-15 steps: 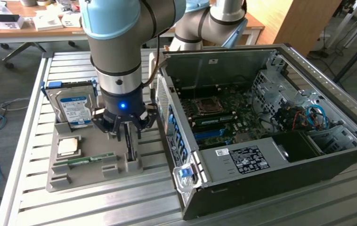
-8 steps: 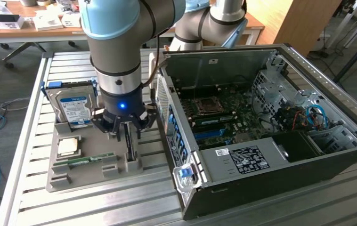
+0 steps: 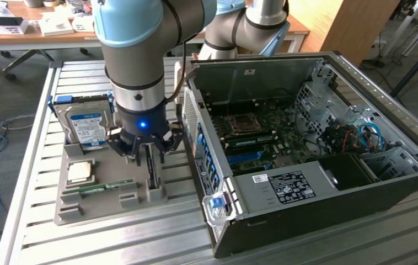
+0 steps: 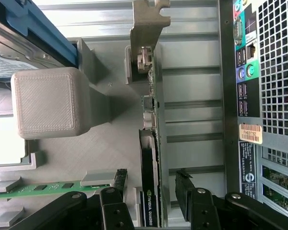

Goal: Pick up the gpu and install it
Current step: 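Pick up the gpu and move the gpu toward the slot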

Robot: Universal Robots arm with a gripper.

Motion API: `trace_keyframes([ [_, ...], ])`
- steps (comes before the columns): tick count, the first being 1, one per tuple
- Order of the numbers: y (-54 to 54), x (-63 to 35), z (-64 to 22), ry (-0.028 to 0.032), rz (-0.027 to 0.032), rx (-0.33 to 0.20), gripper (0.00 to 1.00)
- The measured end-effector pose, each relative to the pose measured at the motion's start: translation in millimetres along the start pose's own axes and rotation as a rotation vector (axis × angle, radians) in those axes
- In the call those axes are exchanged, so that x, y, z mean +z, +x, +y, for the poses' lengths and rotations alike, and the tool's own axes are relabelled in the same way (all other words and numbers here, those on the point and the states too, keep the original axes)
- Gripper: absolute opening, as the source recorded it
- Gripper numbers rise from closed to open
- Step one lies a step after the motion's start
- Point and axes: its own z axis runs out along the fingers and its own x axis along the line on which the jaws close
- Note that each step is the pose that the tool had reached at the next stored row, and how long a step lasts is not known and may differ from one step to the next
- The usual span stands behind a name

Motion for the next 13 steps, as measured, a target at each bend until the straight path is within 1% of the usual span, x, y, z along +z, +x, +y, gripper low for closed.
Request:
trace_keyframes([
  [5, 0.1, 0.3, 0.5, -0.0003, -0.0004, 0.0, 0.53],
  [9, 1.0, 0.7, 5.0, -0.0002, -0.0002, 0.0, 0.53],
  [13, 1.4, 1.4, 6.3, -0.0002, -0.0003, 0.0, 0.53],
])
